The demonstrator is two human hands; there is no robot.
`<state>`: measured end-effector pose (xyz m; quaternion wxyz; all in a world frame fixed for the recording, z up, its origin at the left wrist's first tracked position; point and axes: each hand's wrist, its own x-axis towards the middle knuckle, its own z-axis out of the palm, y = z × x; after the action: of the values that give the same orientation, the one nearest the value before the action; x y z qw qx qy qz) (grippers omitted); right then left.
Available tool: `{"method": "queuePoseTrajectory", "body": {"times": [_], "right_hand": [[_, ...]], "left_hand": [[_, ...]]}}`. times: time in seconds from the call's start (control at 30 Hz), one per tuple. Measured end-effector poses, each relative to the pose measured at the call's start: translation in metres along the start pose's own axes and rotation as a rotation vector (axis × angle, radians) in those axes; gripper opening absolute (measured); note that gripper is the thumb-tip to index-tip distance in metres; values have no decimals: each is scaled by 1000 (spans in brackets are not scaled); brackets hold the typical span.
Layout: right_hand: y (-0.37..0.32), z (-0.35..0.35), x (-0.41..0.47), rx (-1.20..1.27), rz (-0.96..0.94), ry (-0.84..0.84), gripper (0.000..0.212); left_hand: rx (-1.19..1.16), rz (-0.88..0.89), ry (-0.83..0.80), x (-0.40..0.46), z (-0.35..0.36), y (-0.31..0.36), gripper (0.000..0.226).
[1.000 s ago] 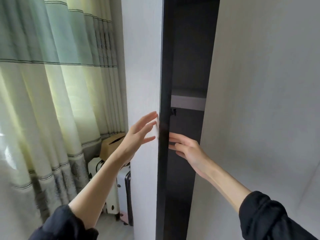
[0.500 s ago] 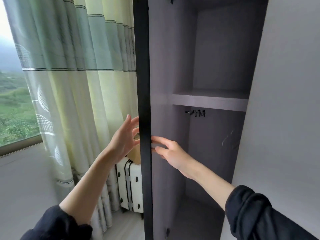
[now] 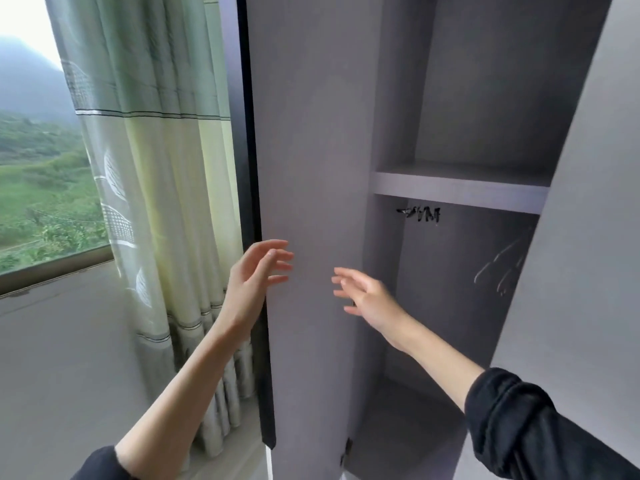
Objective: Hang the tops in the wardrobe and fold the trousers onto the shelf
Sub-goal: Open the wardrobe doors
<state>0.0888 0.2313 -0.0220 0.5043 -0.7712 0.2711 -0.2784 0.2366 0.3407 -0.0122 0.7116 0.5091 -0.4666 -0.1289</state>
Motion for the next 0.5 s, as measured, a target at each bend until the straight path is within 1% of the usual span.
{"method": "queuePoseTrajectory", "body": {"times": [0.03,0.1,0.2,0.27,0.33,0.4,0.5], "right_hand": [[8,-14,-1,-51,-3,44,33],[22,-44,-5,-264,-47,112,33],[46,-113,-15,-612,-96,237,37],[61,-167,-19,-851,-98,362,42],[71,-216,-20,-1062,-52,483,47],[81,-262,-22,-1241,29,557,53],[101,-322,-23,-1369,84,633,65]], "left_hand": [[19,-16,-36,0,12,-3,14],[58,-47,-97,2,34,-13,18],[129,-87,-269,12,89,-36,17],[184,-105,-390,22,139,-50,21],[206,-125,-481,34,187,-60,27],[181,-166,-545,50,241,-68,35],[124,-239,-637,71,320,-68,47]]}}
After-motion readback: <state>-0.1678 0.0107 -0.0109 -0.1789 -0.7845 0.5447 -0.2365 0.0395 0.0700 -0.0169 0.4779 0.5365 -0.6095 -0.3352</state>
